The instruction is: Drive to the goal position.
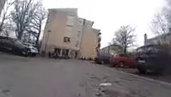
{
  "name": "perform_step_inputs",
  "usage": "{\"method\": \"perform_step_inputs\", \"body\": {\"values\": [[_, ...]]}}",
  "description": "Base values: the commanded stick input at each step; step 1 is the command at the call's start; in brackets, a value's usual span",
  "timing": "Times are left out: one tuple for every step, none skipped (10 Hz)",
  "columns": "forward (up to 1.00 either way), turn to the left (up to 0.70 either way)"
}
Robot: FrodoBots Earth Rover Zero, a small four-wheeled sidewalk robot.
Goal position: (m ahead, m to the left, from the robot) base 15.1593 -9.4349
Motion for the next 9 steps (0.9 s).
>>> {"method": "perform_step_inputs", "body": {"values": [[1.00,0.00],[1.00,0.00],[1.00,0.00],[1.00,0.00],[1.00,0.00],[1.00,0.00],[1.00,0.00],[1.00,0.00],[1.00,0.00]]}}
